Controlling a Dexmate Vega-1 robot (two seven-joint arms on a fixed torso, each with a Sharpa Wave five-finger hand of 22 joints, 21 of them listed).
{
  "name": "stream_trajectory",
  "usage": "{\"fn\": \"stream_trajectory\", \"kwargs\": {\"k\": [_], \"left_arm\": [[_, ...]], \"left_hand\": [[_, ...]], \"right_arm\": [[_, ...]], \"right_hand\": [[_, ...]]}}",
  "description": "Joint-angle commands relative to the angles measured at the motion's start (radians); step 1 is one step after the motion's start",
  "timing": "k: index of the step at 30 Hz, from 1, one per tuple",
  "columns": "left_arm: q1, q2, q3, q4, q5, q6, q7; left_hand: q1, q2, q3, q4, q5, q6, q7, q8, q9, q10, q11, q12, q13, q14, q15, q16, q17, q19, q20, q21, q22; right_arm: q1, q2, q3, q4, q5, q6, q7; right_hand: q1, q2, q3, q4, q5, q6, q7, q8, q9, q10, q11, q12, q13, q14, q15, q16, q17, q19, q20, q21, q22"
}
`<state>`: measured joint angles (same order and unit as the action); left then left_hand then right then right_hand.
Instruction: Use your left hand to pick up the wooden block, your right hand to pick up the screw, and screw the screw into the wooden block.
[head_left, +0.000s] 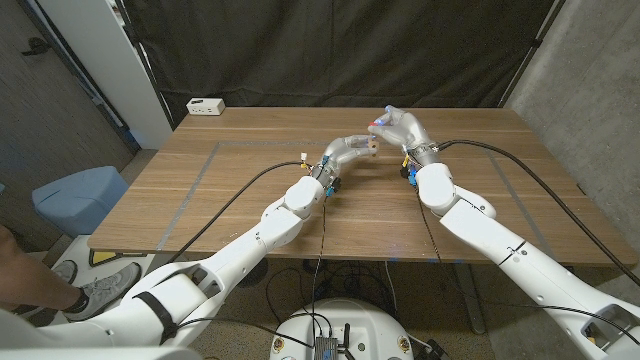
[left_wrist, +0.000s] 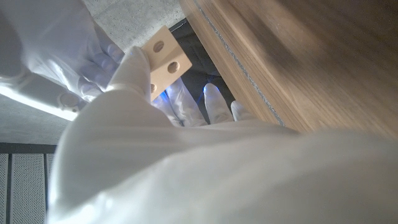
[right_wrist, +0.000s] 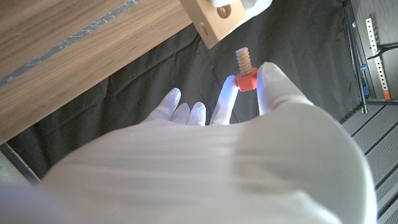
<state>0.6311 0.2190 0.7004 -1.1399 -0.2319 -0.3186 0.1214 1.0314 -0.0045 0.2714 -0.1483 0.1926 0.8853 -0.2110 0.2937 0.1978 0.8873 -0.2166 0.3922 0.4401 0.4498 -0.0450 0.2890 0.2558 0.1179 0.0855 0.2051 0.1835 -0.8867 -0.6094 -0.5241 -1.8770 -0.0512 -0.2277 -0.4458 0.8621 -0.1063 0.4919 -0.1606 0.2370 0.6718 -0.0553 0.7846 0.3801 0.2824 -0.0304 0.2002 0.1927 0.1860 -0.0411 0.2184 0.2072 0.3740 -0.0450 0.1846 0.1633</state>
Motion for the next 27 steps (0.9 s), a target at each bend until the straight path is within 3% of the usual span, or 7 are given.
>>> {"fn": "stream_trajectory", "kwargs": {"k": [1,27], "left_arm": [[0.013,0.009,0.003,-0.029,0.008,0.012,0.007],[0.036,0.016,0.007,-0.072,0.024,0.027,0.03]], "left_hand": [[-0.027,0.042,-0.001,0.005,0.006,0.06,0.0,0.004,0.01,0.013,-0.006,0.007,0.113,0.007,-0.116,0.007,-0.001,0.003,0.006,0.008,0.004],[-0.025,0.043,-0.004,0.003,0.006,0.061,0.0,0.003,0.01,0.017,-0.006,0.004,0.116,0.008,-0.117,0.006,-0.002,0.004,0.007,0.008,0.004]], "right_arm": [[-0.018,-0.006,0.008,-0.011,-0.007,0.007,-0.008],[-0.054,-0.023,0.034,-0.046,-0.011,0.013,-0.015]], "right_hand": [[0.001,0.009,0.0,0.001,0.006,0.006,-0.001,0.008,0.001,0.011,0.002,-0.001,0.005,0.007,-0.008,-0.001,0.002,0.008,-0.016,0.002,0.002],[0.002,0.01,0.002,0.0,0.01,0.009,0.0,0.014,-0.007,0.011,-0.001,-0.002,0.005,0.009,-0.009,-0.003,0.003,0.01,-0.016,0.002,0.002]]}}
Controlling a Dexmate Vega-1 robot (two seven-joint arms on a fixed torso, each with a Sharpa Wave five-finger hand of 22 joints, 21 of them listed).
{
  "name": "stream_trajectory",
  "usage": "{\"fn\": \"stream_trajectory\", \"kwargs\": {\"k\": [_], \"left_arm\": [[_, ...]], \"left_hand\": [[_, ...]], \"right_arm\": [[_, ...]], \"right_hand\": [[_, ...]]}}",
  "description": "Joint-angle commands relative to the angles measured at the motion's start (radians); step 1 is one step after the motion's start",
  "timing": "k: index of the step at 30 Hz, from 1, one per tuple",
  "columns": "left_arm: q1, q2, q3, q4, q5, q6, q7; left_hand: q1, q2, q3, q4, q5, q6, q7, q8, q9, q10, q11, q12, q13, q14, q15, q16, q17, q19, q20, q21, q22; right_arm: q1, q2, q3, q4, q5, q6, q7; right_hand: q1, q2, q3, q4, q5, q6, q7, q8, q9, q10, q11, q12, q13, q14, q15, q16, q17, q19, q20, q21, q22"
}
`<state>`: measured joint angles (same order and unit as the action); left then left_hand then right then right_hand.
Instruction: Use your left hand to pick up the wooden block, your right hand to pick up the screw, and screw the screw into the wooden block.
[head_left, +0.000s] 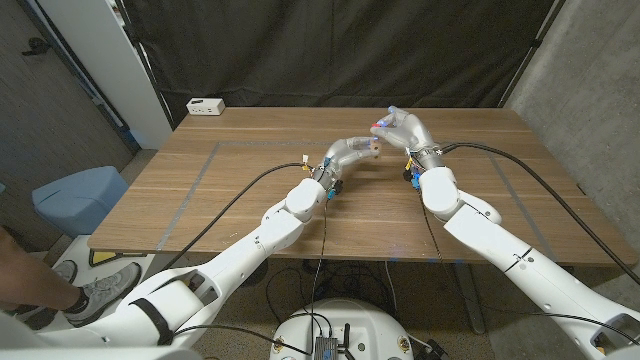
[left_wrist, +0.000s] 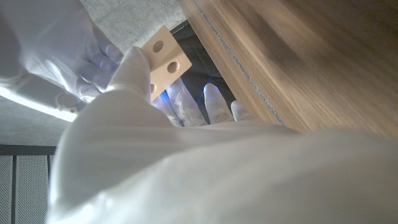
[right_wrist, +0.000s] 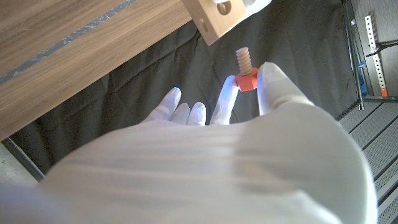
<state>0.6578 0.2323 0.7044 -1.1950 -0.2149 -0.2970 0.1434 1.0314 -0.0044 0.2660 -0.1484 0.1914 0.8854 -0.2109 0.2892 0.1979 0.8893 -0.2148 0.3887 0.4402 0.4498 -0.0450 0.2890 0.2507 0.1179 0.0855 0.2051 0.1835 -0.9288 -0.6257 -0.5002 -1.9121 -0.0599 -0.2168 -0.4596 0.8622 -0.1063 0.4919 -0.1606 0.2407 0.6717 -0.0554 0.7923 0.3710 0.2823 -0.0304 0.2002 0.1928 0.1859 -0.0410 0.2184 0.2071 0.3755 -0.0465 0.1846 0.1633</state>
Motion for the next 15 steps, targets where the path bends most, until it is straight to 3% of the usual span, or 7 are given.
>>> {"fn": "stream_trajectory", "kwargs": {"k": [1,15], "left_arm": [[0.009,0.003,0.003,-0.019,0.008,0.006,0.008],[0.011,0.006,0.005,-0.025,0.009,0.01,0.004]], "left_hand": [[-0.025,0.044,0.002,0.003,0.008,0.06,-0.001,0.007,0.01,0.014,-0.008,0.007,0.116,0.008,-0.117,0.006,0.003,0.004,0.007,0.008,0.004],[-0.026,0.045,0.0,0.004,0.008,0.063,0.0,0.007,0.01,0.014,-0.007,0.004,0.118,0.009,-0.114,0.006,0.003,0.004,0.006,0.008,0.004]], "right_arm": [[-0.013,-0.007,0.011,-0.011,-0.001,0.004,-0.002],[-0.024,-0.007,0.018,-0.007,0.0,0.011,-0.006]], "right_hand": [[0.002,0.01,0.003,0.0,0.006,0.009,0.0,0.007,0.003,0.011,-0.001,-0.002,0.005,0.009,-0.009,-0.003,0.004,0.008,-0.015,0.002,0.002],[0.001,0.013,0.002,0.001,0.008,0.006,-0.001,0.01,-0.001,0.011,0.001,-0.003,0.005,0.01,-0.009,-0.004,0.004,0.009,-0.015,0.001,0.002]]}}
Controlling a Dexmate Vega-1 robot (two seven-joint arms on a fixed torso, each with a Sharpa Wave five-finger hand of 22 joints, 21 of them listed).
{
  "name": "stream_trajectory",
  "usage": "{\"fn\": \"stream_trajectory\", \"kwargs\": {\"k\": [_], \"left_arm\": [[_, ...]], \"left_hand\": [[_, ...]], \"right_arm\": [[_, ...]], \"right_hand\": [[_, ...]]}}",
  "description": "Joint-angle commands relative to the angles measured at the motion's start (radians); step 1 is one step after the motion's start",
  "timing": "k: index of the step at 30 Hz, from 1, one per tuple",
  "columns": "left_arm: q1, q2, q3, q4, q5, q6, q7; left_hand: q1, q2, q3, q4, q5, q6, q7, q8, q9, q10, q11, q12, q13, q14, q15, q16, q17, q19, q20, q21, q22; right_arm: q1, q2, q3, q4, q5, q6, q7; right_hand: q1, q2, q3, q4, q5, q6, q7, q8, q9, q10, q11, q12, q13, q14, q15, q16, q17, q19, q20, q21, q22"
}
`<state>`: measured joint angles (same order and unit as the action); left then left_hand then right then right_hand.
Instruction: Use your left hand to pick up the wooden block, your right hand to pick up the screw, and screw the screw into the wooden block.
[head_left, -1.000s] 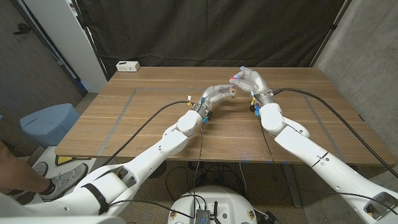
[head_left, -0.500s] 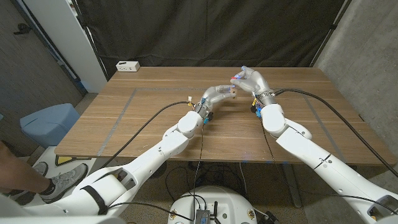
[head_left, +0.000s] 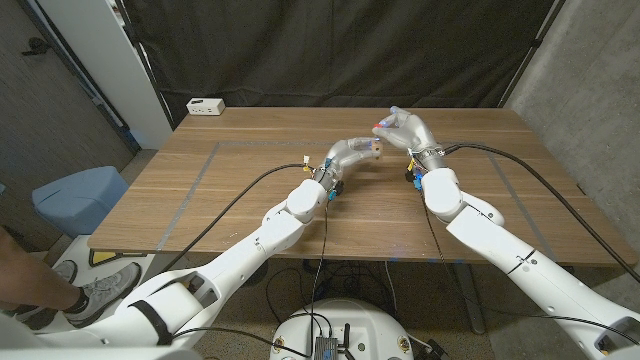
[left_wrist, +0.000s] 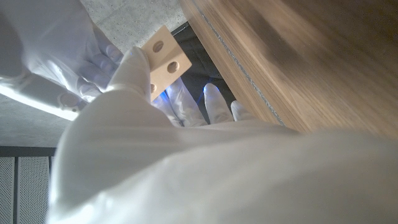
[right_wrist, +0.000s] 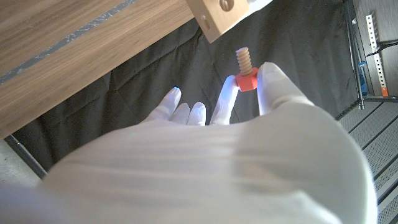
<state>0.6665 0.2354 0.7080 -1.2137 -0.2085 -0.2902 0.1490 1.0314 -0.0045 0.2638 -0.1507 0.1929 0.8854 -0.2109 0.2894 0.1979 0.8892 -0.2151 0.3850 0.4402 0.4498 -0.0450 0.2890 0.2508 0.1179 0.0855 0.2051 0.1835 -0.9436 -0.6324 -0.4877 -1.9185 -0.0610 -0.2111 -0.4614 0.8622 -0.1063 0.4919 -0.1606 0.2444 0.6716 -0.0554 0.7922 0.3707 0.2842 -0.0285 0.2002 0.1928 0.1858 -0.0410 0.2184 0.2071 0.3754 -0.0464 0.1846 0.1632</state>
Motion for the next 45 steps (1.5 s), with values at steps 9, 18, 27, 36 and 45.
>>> {"fn": "stream_trajectory", "kwargs": {"k": [9,18,27,36,45], "left_arm": [[0.007,0.009,-0.001,-0.015,0.001,0.005,-0.002],[0.008,0.01,-0.001,-0.016,0.0,0.005,-0.005],[0.004,0.009,-0.001,-0.012,0.0,0.004,-0.008],[0.002,0.007,0.001,-0.01,0.0,0.006,-0.008],[-0.003,0.003,0.002,0.0,-0.002,0.004,-0.013]], "left_hand": [[-0.026,0.046,0.002,0.006,0.007,0.066,-0.001,0.008,0.01,0.014,-0.007,0.006,0.118,0.008,-0.116,0.005,0.003,0.003,0.007,0.008,0.004],[-0.025,0.046,0.001,0.006,0.007,0.063,0.0,0.006,0.011,0.016,-0.007,0.005,0.12,0.009,-0.115,0.005,0.002,0.003,0.007,0.008,0.004],[-0.025,0.047,0.0,0.006,0.007,0.065,0.0,0.006,0.011,0.017,-0.007,0.004,0.121,0.009,-0.115,0.005,0.002,0.003,0.007,0.008,0.004],[-0.026,0.049,0.0,0.006,0.007,0.065,0.001,0.006,0.011,0.017,-0.007,0.003,0.121,0.009,-0.115,0.004,0.002,0.003,0.008,0.008,0.004],[-0.026,0.049,-0.001,0.006,0.007,0.063,0.001,0.005,0.011,0.017,-0.007,0.001,0.122,0.01,-0.114,0.004,0.002,0.004,0.007,0.008,0.004]], "right_arm": [[-0.007,0.003,-0.002,0.004,-0.007,0.003,-0.006],[-0.008,0.005,-0.003,0.009,-0.007,0.003,-0.007],[-0.01,0.003,-0.004,0.011,-0.009,0.006,-0.006],[-0.013,0.001,-0.002,0.011,-0.007,0.009,-0.004],[-0.012,0.001,-0.003,0.016,-0.006,0.004,-0.002]], "right_hand": [[0.002,0.016,0.002,0.002,0.005,0.007,-0.003,0.014,0.0,0.01,0.0,-0.003,0.005,0.011,-0.01,-0.004,0.004,0.01,-0.014,0.001,0.002],[0.003,0.017,0.002,0.001,0.007,0.005,-0.002,0.016,-0.001,0.009,-0.002,-0.003,0.005,0.014,-0.013,-0.003,0.005,0.011,-0.014,0.001,0.002],[0.005,0.019,0.001,0.0,0.008,0.009,-0.004,0.022,-0.001,0.009,-0.002,-0.004,0.005,0.015,-0.013,-0.003,0.005,0.011,-0.014,0.001,0.002],[0.005,0.019,-0.001,0.0,0.009,0.007,-0.003,0.024,-0.001,0.009,-0.003,-0.004,0.005,0.015,-0.014,-0.003,0.004,0.012,-0.013,0.001,0.002],[0.005,0.021,-0.003,0.001,0.01,0.005,-0.003,0.027,-0.001,0.009,-0.003,-0.004,0.005,0.015,-0.014,-0.003,0.005,0.013,-0.013,0.001,0.002]]}}
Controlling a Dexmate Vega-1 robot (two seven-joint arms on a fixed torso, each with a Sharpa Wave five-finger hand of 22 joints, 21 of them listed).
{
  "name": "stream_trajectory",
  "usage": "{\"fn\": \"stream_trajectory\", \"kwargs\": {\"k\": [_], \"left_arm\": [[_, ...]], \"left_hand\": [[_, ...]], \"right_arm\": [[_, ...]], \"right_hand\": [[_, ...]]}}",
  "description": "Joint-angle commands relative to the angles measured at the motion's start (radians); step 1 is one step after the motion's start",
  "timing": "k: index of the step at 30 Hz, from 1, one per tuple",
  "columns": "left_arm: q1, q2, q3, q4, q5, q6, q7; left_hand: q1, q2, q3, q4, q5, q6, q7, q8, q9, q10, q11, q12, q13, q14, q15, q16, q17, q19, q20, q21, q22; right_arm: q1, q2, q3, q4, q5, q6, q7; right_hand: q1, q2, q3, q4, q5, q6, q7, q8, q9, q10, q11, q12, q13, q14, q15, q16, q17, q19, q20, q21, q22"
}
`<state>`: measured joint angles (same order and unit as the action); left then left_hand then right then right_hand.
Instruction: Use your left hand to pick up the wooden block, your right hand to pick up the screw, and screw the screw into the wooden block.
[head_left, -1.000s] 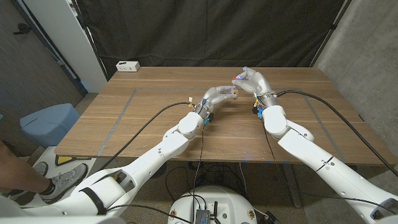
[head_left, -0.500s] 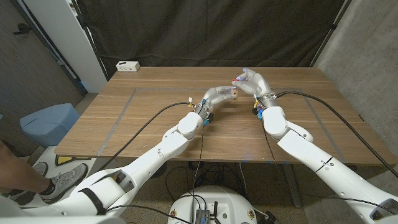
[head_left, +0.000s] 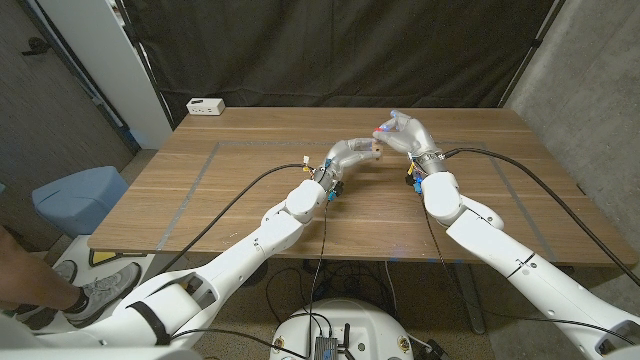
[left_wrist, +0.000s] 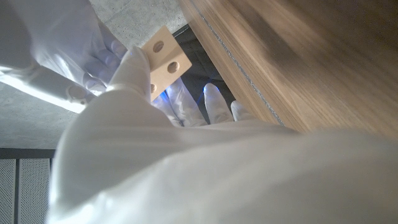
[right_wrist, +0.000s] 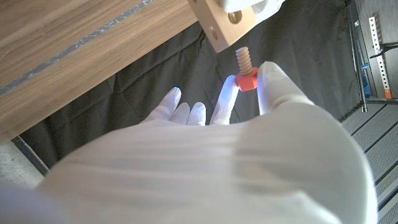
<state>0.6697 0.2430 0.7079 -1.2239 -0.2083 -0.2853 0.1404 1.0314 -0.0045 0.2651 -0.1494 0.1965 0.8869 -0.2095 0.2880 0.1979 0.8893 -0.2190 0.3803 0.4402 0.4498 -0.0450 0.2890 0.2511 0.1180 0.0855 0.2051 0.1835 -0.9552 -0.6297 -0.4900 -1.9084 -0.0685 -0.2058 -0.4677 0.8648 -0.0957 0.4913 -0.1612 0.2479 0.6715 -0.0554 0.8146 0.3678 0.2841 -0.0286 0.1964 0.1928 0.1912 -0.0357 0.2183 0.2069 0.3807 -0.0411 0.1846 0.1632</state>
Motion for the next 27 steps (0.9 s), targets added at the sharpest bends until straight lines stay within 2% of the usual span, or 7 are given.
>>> {"fn": "stream_trajectory", "kwargs": {"k": [1,27], "left_arm": [[-0.006,-0.004,0.002,0.01,-0.001,-0.001,-0.005],[-0.024,-0.014,0.008,0.037,-0.009,0.0,-0.022]], "left_hand": [[-0.026,0.05,-0.002,0.005,0.004,0.062,0.0,0.006,0.011,0.017,-0.003,0.005,0.122,0.01,-0.115,0.004,0.002,0.004,0.007,0.008,0.004],[-0.025,0.051,-0.002,0.004,0.004,0.065,-0.002,0.006,0.011,0.021,-0.003,0.003,0.125,0.01,-0.114,0.002,0.0,0.003,0.008,0.008,0.004]], "right_arm": [[-0.001,-0.001,-0.001,0.007,0.002,-0.001,0.004],[0.003,-0.002,-0.001,0.017,0.012,-0.006,0.006]], "right_hand": [[0.004,0.009,-0.002,0.0,0.007,0.005,-0.005,0.006,0.002,0.008,-0.007,-0.001,0.005,0.011,-0.02,-0.004,0.004,0.007,-0.019,0.001,0.002],[0.002,0.012,-0.003,0.002,0.009,0.005,-0.004,0.012,-0.001,0.01,0.0,0.0,0.005,0.01,-0.02,-0.004,0.006,0.007,-0.017,0.001,0.002]]}}
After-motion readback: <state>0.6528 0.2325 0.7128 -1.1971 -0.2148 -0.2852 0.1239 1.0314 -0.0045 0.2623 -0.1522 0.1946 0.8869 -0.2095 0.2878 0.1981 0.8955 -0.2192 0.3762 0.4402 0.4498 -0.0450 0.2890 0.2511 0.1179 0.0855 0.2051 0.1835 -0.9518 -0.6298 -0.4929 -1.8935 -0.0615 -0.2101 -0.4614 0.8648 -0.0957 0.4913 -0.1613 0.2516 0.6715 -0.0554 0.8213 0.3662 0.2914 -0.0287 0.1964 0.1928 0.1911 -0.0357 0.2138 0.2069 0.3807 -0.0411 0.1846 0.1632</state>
